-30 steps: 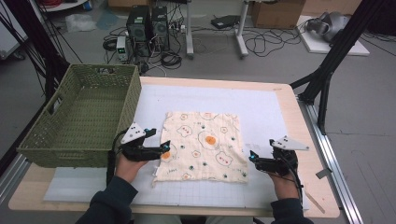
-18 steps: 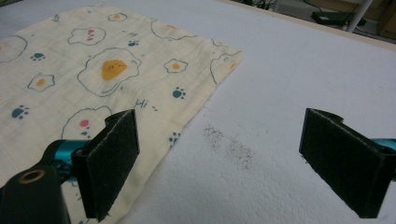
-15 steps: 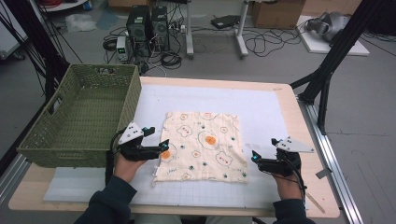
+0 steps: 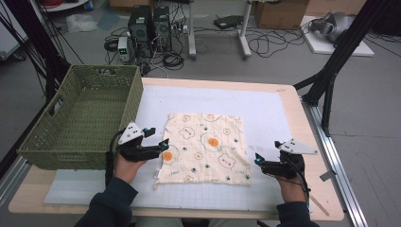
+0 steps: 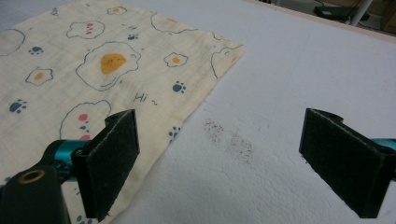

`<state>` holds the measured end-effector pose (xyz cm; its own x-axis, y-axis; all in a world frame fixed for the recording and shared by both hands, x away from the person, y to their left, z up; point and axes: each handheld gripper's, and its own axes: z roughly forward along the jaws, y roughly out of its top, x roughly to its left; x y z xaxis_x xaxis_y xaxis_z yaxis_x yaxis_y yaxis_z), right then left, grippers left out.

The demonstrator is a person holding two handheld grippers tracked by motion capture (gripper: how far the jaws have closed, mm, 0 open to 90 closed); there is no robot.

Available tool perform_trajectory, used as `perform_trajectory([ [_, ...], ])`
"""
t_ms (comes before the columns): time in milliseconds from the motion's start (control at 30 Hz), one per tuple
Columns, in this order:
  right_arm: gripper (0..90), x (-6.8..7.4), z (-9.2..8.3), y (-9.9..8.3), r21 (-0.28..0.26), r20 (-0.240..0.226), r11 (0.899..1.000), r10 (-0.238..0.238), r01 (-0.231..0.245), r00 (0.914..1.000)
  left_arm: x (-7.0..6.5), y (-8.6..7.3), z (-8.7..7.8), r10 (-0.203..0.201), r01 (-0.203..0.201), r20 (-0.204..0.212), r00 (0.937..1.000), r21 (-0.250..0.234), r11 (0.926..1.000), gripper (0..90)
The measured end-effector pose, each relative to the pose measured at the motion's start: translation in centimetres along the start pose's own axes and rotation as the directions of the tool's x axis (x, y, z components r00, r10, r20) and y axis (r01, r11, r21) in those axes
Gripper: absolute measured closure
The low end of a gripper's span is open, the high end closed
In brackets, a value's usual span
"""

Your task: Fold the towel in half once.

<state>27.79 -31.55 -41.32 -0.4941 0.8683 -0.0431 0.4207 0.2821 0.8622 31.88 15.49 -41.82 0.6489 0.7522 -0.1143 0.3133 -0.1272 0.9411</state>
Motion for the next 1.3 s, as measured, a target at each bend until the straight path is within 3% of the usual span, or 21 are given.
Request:
perform_trajectory([
  [133, 11.3, 0.0, 0.0, -0.1, 0.004, -0.001, 1.0, 0.005, -0.005, 1.0, 0.1, -0.1, 0.2, -0.018, 0.018, 0.003, 0.9998, 0.006, 0.9998, 25.3],
  [367, 11.3, 0.1, -0.1, 0.0, -0.002, -0.012, 1.0, 0.008, -0.008, 0.9999, 0.0, -0.1, 0.5, -0.011, 0.011, 0.009, 0.9999, 0.02, 0.9997, 24.6],
  [533, 11.3, 0.1, 0.2, 0.1, -0.007, -0.03, 1.0, 0.009, -0.01, 0.9995, 0.5, 1.3, 1.0, -0.055, 0.055, -0.024, 0.9982, -0.021, 0.9983, 18.0],
  [733, 11.3, 0.0, 0.4, 0.2, -0.006, -0.039, 1.0, 0.01, -0.01, 0.9992, 1.3, 3.2, 3.8, -0.091, 0.091, -0.053, 0.9944, -0.004, 0.9959, 20.0],
  [833, 11.4, 0.1, 0.5, 0.2, -0.004, -0.044, 1.0, 0.004, -0.005, 0.999, 2.0, 3.8, 5.1, -0.093, 0.093, -0.018, 0.9955, -0.006, 0.9956, 28.8],
  [1033, 11.3, 0.2, 0.7, 0.1, 0.012, -0.055, 1.0, -0.007, 0.007, 0.9985, 3.6, 4.1, 7.3, -0.118, 0.121, -0.055, 0.9915, 0.052, 0.9913, 28.4],
  [1133, 11.4, 0.3, 0.8, 0.1, 0.012, -0.057, 1.0, -0.006, 0.006, 0.9983, 4.4, 3.7, 8.4, -0.097, 0.106, -0.097, 0.9905, 0.085, 0.9907, 28.4],
  [1300, 11.4, 0.3, 0.8, 0.2, 0.013, -0.061, 1.0, 0.003, -0.002, 0.9981, 5.5, 3.3, 10.5, -0.106, 0.131, -0.154, 0.9823, 0.162, 0.9781, 32.5],
])
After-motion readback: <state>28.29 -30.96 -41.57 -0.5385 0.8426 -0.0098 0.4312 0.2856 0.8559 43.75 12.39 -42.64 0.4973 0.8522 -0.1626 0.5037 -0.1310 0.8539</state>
